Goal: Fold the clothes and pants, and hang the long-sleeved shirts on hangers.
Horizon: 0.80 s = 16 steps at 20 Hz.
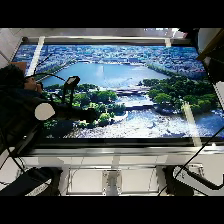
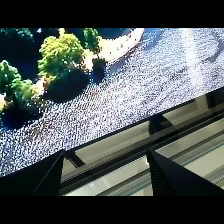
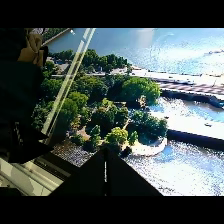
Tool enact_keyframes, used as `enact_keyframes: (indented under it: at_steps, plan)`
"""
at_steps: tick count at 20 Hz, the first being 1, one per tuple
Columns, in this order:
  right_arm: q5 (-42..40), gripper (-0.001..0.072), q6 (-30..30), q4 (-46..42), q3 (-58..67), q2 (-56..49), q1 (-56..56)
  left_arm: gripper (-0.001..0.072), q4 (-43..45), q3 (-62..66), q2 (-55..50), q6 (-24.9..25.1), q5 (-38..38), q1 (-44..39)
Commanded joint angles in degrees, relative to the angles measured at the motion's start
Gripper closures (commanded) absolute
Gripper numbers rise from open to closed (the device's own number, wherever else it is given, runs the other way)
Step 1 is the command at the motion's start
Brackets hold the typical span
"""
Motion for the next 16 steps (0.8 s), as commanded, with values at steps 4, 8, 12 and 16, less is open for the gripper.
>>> enact_keyframes:
  at_steps: [4,8,12,16]
  plan:
    - [0.0,0.0669,0.02,0.0,0.02,-0.02,0.07,0.0116,0.04,-0.13,-0.31,0.02,0.04,0.0]
    - [0.02,0.0669,0.02,0.0,0.02,-0.02,0.07,0.0115,1.03,-0.13,-0.35,0.04,0.26,0.04]
    - [0.02,0.0669,0.0,0.0,0.02,-0.02,0.07,0.0115,2.34,-0.15,-1.07,0.35,0.94,0.07]
    - [-8.2,0.0668,0.02,-0.13,0.02,-0.07,0.07,0.0115,20.26,0.13,-1.73,0.66,2.62,1.81]
